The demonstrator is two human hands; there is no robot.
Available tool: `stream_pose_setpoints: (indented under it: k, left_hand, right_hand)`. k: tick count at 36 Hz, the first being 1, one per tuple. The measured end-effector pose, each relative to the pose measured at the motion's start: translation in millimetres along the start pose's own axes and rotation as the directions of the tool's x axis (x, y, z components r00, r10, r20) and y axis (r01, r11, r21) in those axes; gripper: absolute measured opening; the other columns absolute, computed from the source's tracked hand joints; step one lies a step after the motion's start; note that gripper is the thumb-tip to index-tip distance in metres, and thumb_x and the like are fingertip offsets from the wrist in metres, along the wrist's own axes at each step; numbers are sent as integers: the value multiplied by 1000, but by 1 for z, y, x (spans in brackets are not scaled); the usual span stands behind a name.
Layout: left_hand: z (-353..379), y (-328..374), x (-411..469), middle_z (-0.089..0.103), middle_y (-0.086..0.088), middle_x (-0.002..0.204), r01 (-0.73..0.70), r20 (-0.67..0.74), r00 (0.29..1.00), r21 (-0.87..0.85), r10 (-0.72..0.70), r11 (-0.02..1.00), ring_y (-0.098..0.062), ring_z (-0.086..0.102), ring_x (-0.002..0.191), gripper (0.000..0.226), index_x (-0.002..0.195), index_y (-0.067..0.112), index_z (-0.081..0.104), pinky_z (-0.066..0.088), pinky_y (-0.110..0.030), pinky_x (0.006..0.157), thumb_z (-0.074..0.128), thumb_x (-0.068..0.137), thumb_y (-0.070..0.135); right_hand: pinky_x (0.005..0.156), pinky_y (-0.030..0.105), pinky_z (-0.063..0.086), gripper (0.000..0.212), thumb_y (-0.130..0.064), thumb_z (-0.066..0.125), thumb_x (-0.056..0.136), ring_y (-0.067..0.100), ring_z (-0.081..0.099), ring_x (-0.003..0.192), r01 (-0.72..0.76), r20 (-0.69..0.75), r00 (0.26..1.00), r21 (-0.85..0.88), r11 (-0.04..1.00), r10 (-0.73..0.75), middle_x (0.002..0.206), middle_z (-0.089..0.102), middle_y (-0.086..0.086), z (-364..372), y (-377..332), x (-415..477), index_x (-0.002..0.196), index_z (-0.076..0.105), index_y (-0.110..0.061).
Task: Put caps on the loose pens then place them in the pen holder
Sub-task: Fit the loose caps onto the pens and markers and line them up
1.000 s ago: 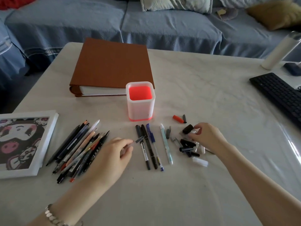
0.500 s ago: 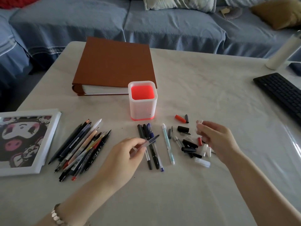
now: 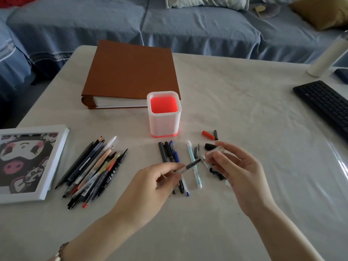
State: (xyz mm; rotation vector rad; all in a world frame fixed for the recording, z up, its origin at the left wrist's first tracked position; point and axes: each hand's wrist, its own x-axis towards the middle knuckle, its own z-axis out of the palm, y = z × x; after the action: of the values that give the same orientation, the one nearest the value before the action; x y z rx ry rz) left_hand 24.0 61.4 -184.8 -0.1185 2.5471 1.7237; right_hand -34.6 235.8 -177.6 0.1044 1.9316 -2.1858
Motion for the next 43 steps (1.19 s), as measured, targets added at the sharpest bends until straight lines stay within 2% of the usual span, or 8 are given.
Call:
stream_pose_setpoints:
  k: [9, 15, 22, 26, 31, 37, 40, 43]
  left_hand:
    - [1, 10, -3, 56, 36, 59, -24, -15, 1000, 73, 25, 997, 10, 52, 56, 23, 100, 32, 66, 34, -1, 54, 59, 85, 16]
    - [-1, 9, -6, 65, 14, 80, -136, -39, 989, 130, 142, 982, -1, 56, 64, 10, 89, 27, 70, 39, -7, 56, 61, 85, 26]
    - [-3, 2, -5, 47, 22, 71, -268, 14, 959, 354, 282, 896, 8, 46, 64, 28, 98, 13, 69, 29, 2, 59, 53, 85, 31]
    - [-7, 0, -5, 44, 26, 64, -313, 49, 948, 332, 316, 890, 9, 48, 66, 29, 100, 16, 68, 28, 3, 59, 48, 85, 32]
    - [-3, -8, -9, 60, 9, 77, -226, 11, 973, 223, 229, 948, -6, 56, 65, 28, 93, 26, 61, 43, -16, 55, 45, 81, 46]
    - [2, -18, -6, 59, 8, 78, -179, 70, 984, 336, 165, 925, -10, 54, 69, 20, 94, 28, 60, 44, -27, 63, 46, 82, 36]
    - [-4, -21, -2, 63, 5, 72, -38, -4, 999, 325, 41, 945, -13, 54, 64, 16, 82, 23, 67, 45, -28, 62, 53, 87, 29]
    - [-10, -28, 0, 62, 24, 77, 53, -35, 998, 301, -44, 952, -5, 56, 65, 16, 75, 34, 65, 41, -18, 59, 59, 85, 23]
  right_hand:
    - [61, 14, 51, 16, -4, 62, 79, 8, 68, 66, 25, 31, 999, -49, 998, -24, 71, 73, 0, 9, 3, -8, 89, 67, -15]
    - [63, 14, 52, 15, -4, 62, 77, 9, 67, 63, 39, 2, 999, -5, 999, -39, 67, 72, 0, 13, 9, -12, 85, 69, -15]
    - [69, 17, 54, 19, 6, 60, 79, 10, 68, 69, 82, 19, 997, -32, 996, -81, 68, 72, 0, 17, 12, -14, 79, 67, -11]
    - [70, 18, 54, 15, 8, 60, 79, 11, 67, 69, 66, 76, 995, -20, 998, -64, 67, 71, 2, 15, 10, -13, 78, 66, -6]
    - [66, 15, 51, 9, 2, 63, 77, 9, 65, 66, 47, 87, 995, -12, 999, -45, 66, 68, 1, 18, 15, -18, 77, 65, -7]
    - [64, 17, 55, 21, 7, 55, 82, 12, 64, 60, -177, -92, 977, 145, 973, 191, 63, 69, 3, 18, 37, -20, 71, 67, -6]
    - [66, 17, 55, 26, 5, 55, 83, 14, 62, 64, -187, -247, 936, 253, 949, 250, 64, 68, 3, -7, 35, -3, 67, 70, -6]
    - [65, 15, 54, 13, 4, 56, 83, 9, 63, 60, -195, -331, 925, 12, 981, 188, 66, 68, 4, -41, 30, 15, 85, 68, 1]
